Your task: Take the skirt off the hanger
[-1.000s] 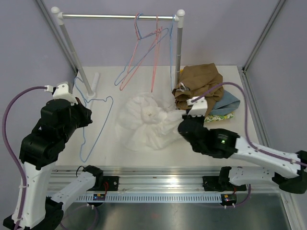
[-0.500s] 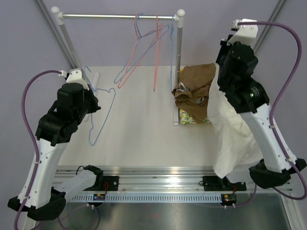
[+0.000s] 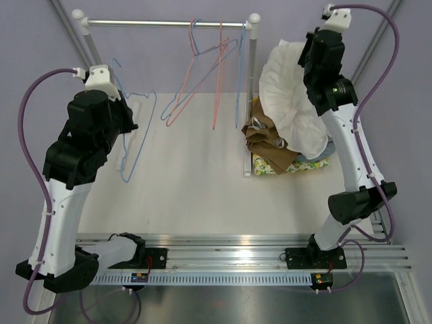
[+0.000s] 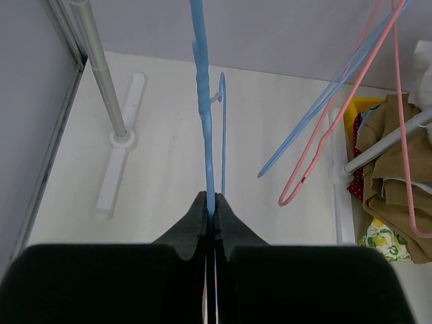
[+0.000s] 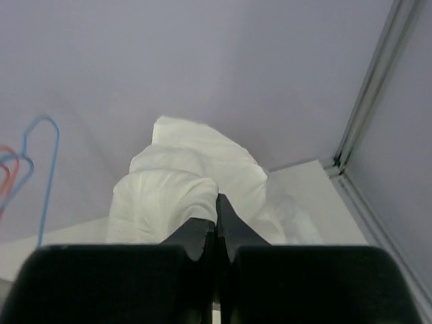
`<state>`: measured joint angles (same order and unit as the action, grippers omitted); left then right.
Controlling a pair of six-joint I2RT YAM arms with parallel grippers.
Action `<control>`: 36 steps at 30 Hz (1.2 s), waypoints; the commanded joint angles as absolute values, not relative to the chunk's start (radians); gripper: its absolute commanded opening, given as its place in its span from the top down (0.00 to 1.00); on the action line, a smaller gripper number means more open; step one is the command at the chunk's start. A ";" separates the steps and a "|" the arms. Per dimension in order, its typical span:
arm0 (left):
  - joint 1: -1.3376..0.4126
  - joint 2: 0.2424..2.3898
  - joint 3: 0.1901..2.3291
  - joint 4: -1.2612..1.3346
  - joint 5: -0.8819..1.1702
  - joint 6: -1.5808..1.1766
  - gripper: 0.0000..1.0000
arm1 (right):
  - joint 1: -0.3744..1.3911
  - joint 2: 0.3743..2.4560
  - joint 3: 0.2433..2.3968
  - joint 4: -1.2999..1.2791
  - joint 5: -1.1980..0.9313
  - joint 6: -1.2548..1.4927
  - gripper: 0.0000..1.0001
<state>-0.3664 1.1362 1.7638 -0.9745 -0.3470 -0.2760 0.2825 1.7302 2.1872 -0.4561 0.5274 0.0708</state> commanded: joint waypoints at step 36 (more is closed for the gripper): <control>-0.357 1.612 1.995 -0.514 -0.103 -0.189 0.99 | 0.293 1.019 0.696 -0.232 0.035 0.476 0.09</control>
<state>-0.3454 1.6917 2.0438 -0.5671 -0.1074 -0.1661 0.2871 1.0641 0.6941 -0.2161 0.0582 0.4759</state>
